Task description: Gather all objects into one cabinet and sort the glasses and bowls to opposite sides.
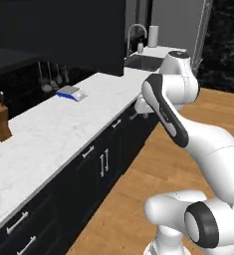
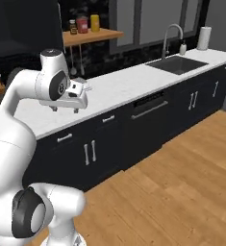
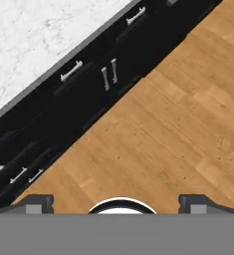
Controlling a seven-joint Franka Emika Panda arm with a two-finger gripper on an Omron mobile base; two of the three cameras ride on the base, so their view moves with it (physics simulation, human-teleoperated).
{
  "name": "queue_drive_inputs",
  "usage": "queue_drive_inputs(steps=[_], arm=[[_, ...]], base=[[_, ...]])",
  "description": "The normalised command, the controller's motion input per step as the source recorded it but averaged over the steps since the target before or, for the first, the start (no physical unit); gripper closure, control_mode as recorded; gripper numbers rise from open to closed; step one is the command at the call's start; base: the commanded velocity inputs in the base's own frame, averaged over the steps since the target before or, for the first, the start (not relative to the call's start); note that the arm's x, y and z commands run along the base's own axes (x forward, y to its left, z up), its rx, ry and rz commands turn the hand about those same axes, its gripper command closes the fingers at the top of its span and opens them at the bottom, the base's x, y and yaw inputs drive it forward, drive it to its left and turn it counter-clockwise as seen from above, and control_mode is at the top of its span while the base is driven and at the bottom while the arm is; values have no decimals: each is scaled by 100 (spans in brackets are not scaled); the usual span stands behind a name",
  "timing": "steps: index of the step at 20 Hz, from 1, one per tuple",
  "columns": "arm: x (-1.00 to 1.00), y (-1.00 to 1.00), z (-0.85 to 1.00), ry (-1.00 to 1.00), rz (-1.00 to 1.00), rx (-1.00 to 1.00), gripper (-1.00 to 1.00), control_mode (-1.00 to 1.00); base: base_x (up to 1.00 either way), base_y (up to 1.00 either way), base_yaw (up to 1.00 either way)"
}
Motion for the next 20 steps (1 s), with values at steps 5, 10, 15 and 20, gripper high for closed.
queue_drive_inputs(steps=[5,10,15,20], arm=[[0,0,0,0,0,0,-100,100],[0,0,0,0,0,0,-100,100],[0,0,0,0,0,0,-100,100],[0,0,0,0,0,0,-100,100]], base=[[4,-12,-60],[9,-15,-60],[8,-17,-58],[6,-11,-53]])
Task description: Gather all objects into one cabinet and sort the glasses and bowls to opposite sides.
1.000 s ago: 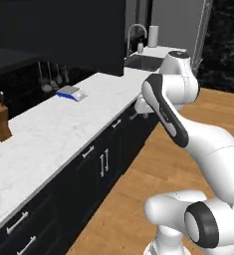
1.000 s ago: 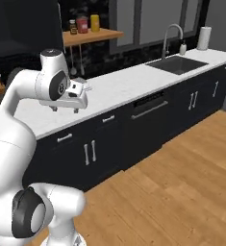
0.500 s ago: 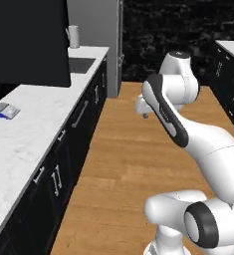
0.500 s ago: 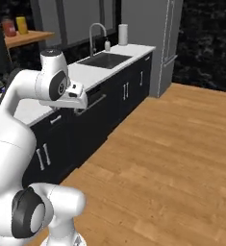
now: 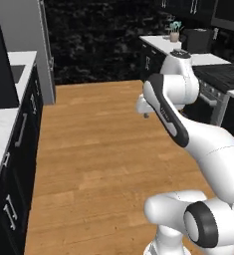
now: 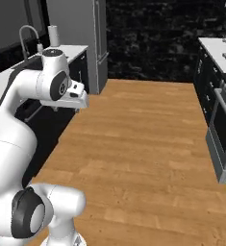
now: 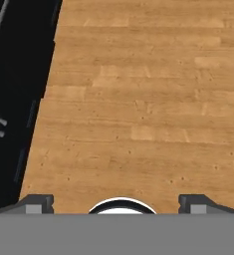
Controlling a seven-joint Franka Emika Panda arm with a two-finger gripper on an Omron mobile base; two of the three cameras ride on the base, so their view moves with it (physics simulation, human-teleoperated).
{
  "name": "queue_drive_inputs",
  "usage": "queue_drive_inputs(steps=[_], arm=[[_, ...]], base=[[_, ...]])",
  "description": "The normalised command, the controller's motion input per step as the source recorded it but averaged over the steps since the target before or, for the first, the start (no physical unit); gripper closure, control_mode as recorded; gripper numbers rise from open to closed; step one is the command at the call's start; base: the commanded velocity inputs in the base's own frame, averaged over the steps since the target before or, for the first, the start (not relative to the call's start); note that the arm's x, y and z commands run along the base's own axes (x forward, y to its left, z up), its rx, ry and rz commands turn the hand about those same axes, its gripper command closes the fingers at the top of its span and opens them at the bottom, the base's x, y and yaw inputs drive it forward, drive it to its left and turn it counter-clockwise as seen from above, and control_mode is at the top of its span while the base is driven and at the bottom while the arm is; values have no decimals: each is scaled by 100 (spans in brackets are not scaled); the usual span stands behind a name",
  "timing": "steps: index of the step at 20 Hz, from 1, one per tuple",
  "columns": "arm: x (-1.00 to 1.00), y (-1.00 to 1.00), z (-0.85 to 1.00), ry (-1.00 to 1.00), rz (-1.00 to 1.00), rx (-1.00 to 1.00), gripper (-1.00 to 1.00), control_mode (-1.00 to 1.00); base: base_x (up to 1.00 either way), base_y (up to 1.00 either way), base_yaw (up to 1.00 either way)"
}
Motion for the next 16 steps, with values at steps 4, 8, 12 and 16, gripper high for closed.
queue_drive_inputs(steps=[4,8,12,16], arm=[[0,0,0,0,0,0,-100,100],[0,0,0,0,0,0,-100,100],[0,0,0,0,0,0,-100,100],[0,0,0,0,0,0,-100,100]], base=[[3,-10,-51],[1,0,-18],[45,20,-5],[85,19,-8]])
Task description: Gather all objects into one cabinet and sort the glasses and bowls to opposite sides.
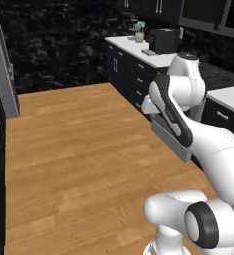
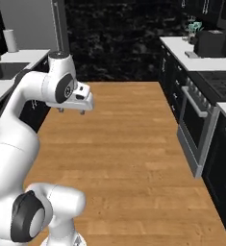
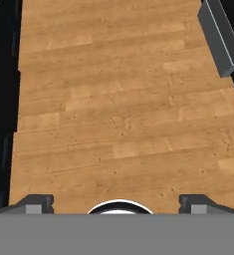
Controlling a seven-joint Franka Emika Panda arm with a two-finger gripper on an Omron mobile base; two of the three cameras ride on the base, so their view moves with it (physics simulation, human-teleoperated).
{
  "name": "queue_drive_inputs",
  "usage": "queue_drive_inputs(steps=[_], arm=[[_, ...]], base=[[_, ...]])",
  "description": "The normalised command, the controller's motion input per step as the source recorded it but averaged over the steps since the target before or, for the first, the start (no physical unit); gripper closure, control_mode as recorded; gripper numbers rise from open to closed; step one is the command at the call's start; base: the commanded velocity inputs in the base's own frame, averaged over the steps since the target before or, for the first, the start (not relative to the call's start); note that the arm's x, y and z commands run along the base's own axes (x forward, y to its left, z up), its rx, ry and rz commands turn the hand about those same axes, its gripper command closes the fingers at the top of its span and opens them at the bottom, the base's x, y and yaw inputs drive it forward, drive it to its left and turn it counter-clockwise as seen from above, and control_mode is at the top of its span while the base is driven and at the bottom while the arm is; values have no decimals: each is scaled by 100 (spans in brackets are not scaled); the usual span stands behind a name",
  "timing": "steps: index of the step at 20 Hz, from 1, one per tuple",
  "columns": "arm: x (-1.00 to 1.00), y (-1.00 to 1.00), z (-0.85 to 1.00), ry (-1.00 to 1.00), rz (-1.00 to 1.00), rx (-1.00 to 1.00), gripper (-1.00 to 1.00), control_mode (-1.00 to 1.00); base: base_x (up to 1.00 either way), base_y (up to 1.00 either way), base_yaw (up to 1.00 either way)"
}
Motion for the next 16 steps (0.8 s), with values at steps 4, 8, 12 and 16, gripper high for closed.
queue_drive_inputs(steps=[4,8,12,16], arm=[[0,0,0,0,0,0,-100,100],[0,0,0,0,0,0,-100,100],[0,0,0,0,0,0,-100,100],[0,0,0,0,0,0,-100,100]], base=[[24,-7,-17],[6,-35,-63],[0,-18,-69],[0,-7,-63]])
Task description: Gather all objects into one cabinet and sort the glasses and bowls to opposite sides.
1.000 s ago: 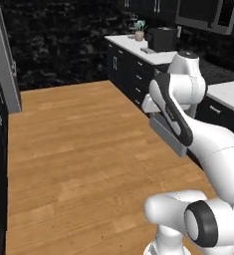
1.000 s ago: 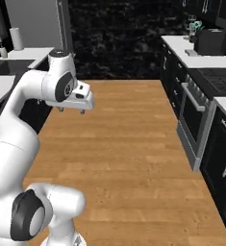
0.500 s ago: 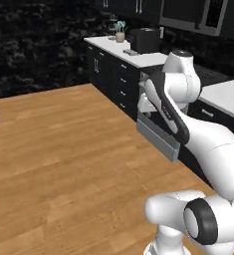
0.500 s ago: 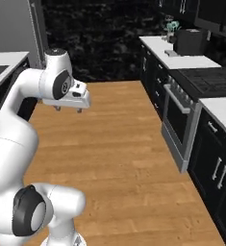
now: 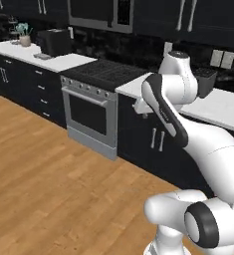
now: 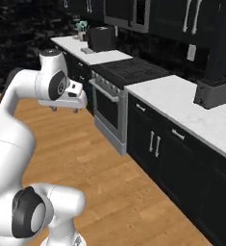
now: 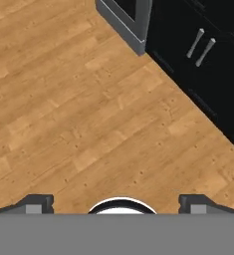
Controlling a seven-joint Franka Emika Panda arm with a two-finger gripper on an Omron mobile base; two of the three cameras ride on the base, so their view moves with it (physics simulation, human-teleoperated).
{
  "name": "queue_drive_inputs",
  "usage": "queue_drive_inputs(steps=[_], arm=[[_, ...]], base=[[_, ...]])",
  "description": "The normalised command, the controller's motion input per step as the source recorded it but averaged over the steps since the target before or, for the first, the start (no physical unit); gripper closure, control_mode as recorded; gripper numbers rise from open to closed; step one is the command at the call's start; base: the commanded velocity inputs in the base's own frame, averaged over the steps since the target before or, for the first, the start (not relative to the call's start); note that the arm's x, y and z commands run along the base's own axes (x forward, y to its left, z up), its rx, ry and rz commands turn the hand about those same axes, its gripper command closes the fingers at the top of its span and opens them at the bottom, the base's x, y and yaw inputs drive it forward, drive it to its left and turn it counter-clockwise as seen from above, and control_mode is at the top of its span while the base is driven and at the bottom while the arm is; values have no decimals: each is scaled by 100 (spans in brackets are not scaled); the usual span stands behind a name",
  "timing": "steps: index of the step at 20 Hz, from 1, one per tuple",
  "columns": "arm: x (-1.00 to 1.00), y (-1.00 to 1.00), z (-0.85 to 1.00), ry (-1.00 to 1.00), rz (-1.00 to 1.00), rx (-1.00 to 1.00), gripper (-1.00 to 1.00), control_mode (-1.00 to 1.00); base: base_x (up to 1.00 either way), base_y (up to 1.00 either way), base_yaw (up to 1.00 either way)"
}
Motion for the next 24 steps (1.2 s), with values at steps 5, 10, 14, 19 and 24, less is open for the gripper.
queue_drive_inputs(steps=[5,10,14,19,24], arm=[[0,0,0,0,0,0,-100,100],[0,0,0,0,0,0,-100,100],[0,0,0,0,0,0,-100,100],[0,0,0,0,0,0,-100,100],[0,0,0,0,0,0,-100,100]], base=[[1,-5,-62],[2,-5,-61],[3,-7,-59],[3,-13,-57],[9,-29,-55]])
